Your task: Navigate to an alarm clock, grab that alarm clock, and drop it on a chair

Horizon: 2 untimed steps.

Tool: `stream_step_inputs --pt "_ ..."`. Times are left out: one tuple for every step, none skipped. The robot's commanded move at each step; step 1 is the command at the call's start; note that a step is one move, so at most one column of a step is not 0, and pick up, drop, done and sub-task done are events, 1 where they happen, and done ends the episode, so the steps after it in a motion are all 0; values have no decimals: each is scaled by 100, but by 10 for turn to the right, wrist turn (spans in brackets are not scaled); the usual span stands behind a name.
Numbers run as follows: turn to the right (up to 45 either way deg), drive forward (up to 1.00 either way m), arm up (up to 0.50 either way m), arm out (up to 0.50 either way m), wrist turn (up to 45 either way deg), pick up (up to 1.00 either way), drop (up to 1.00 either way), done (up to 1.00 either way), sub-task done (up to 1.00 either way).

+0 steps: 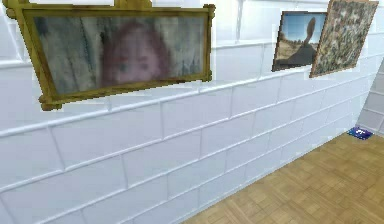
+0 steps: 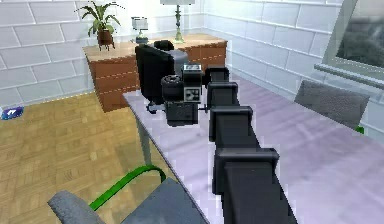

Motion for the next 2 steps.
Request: stream_step_inputs --pt "0 0 -50 0 0 0 0 0 0" --pt "0 0 0 0 0 0 100 0 0"
